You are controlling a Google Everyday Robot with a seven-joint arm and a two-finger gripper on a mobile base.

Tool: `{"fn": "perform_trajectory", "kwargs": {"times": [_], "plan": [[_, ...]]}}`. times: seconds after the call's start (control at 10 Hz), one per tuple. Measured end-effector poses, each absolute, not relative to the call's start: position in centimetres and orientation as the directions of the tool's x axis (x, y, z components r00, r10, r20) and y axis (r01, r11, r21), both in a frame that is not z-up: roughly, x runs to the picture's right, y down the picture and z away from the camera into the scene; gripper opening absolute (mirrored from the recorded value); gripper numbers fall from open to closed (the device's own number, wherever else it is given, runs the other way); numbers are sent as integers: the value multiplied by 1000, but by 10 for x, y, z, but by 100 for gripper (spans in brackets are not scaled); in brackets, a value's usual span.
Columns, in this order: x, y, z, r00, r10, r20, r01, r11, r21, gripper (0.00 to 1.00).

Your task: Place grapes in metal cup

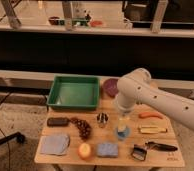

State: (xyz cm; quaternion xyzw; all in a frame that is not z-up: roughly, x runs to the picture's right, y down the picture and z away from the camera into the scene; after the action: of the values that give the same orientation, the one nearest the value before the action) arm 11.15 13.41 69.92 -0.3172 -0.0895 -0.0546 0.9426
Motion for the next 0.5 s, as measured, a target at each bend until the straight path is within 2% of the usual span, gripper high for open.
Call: {"fn": "perform_trajectory", "kwargs": {"times": [0.2,0.5], "plan": [[100,142,698,968,-55,243,191,791,-581,80],[43,159,696,941,-107,322,283,770,-572,80]]}}
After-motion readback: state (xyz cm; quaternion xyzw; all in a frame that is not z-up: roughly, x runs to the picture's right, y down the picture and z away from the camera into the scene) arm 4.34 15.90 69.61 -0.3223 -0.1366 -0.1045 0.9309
